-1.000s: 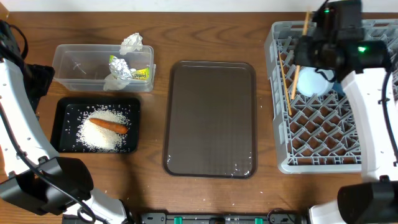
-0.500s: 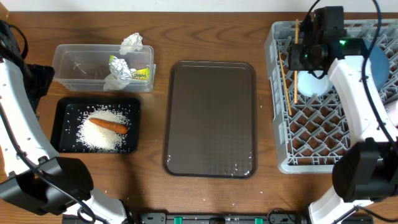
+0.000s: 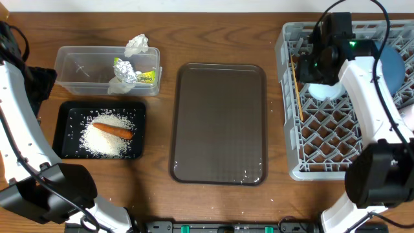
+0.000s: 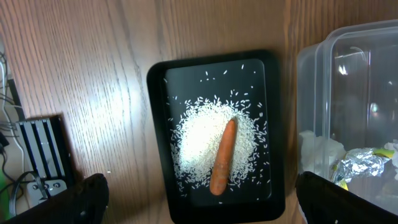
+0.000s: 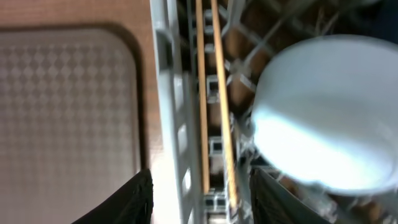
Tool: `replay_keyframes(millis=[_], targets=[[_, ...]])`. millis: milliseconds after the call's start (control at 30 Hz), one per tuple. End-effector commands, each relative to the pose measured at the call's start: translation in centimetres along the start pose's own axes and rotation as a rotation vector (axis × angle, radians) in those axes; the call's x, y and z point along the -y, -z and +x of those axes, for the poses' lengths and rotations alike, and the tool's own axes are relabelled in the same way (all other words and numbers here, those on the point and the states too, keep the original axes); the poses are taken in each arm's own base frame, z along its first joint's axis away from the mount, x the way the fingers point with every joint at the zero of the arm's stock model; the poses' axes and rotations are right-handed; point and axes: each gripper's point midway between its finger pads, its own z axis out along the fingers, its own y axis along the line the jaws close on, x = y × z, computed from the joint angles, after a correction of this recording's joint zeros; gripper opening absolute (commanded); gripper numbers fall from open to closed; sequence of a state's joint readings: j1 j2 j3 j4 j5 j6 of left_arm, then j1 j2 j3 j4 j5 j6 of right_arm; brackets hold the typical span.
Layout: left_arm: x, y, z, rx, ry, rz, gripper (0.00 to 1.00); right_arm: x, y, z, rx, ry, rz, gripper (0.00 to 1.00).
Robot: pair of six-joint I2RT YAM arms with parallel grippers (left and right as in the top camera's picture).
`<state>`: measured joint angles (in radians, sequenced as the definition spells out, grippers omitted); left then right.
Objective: Sort waste into correct bins and load items into the dishwasher rack
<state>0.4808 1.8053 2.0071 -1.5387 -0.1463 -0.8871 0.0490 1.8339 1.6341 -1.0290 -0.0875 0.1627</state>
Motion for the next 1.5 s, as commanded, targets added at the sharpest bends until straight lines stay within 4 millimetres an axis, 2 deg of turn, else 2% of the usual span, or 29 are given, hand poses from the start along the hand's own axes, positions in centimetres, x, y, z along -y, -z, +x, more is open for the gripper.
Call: replay_keyframes(millis=[0,200,333,467,600,633,667,800,933,1100,1300,1467], targets=[[-0.3,0.2,-0.4,0.018,0.009,-0.01,0.98,-1.6,3.9,0.7,0.034,-0.06,-0.079,0.48],[-0.3,0.2,-0.4,0.018,0.009,-0.01,0.98,-2.1,7.9,4.7,-0.035,-0.083,-0.083,0.48],[-0.3,0.2,-0.4,0.018,0.009,-0.01,0.98,-3.4,9.8,7.8,-0.048,-0.043,-0.093,0.46],[-0.3,0.2,-0.4,0.018,0.009,-0.01,0.98,-4.2,10.4,10.6,0.049,-0.007,-0.054,0.47],[-0.3,0.2,-0.4,0.018,0.009,-0.01,0.98,-3.8,9.4,14.2,0.144,-0.033,0.026,0.53],[-0.3,0.2,-0.4,0.018,0.009,-0.01,0.98,-3.9,9.1,15.1,0.157,-0.043,0.023,0.84],[-0.3,0.2,-0.4,0.018,0.009,-0.01,0.98,-4.1,8.7,15.9,0.168,-0.046,0.011,0.99],[-0.3,0.2,-0.4,0.018,0.009,-0.01,0.98,-4.7,7.2,18.1,0.178,-0.073,-0.042,0.99],[-0.3,0.2,-0.4,0.018,0.009,-0.01,0.98,-4.4,5.5,19.0,0.162,-0.187,-0.045,0.99],[-0.3,0.2,-0.4,0.018,0.009,-0.01,0.98,-3.9,4.4,19.8,0.126,-0.196,-0.018,0.99],[-0.3,0.2,-0.4,0.018,0.009,-0.01,0.98,-3.1,4.2,20.7,0.093,-0.19,0.024,0.99],[-0.3,0.2,-0.4,0.018,0.01,-0.01,0.98,-2.0,4.1,20.6,0.113,-0.173,0.081,0.99]])
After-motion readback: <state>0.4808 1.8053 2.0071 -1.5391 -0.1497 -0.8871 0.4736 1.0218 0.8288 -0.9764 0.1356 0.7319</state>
